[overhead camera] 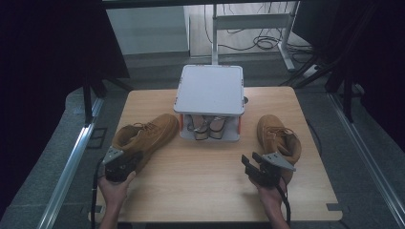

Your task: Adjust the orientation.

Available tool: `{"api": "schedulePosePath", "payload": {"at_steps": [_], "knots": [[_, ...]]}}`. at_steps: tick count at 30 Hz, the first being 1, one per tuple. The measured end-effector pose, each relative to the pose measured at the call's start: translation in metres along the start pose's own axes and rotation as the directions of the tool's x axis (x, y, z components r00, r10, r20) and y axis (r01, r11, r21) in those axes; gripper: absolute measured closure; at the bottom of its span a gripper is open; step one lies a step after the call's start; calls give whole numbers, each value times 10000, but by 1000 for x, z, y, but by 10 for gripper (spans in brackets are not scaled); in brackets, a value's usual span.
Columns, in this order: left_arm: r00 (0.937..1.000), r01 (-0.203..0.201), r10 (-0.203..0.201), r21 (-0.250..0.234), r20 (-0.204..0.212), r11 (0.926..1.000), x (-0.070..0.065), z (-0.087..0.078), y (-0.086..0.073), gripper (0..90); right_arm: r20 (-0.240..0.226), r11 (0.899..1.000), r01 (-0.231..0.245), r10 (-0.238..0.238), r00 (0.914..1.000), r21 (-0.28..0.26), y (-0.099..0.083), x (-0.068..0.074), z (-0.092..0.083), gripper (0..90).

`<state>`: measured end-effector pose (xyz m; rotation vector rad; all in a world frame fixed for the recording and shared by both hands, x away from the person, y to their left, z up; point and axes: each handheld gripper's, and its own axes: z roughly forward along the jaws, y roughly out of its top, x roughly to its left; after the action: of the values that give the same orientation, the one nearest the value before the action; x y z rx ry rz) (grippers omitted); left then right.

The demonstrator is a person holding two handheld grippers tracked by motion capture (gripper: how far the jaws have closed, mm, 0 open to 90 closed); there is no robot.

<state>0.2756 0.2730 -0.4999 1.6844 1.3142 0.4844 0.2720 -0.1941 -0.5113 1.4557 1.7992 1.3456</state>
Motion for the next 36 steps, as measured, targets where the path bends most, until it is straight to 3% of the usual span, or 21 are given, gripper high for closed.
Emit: {"api": "schedulePosePath", "payload": {"at_steps": [4,11,17,23,27,36], "knots": [[9997,-138,135,117,218,9998,-8,2,-1,865,-62,10000,20,-20,10000,41,0,1,0,516],[9974,-621,634,-378,334,9974,-24,-7,1,816,-598,9997,225,-232,9979,-122,2,2,-5,536],[9953,-845,850,-143,473,9963,-34,-4,1,608,-691,9990,440,-445,9966,-81,2,3,-8,538],[9929,-938,956,-275,713,9952,-37,-5,1,476,-917,9982,592,-589,9940,-1,3,6,-9,530],[9905,-959,960,-63,982,9954,-37,-4,1,435,-1141,9971,755,-736,9907,119,4,8,-11,597],[9839,-1078,1051,111,1444,9941,-40,-2,0,365,-823,9904,1269,-1223,9891,540,0,6,-18,848]]}}
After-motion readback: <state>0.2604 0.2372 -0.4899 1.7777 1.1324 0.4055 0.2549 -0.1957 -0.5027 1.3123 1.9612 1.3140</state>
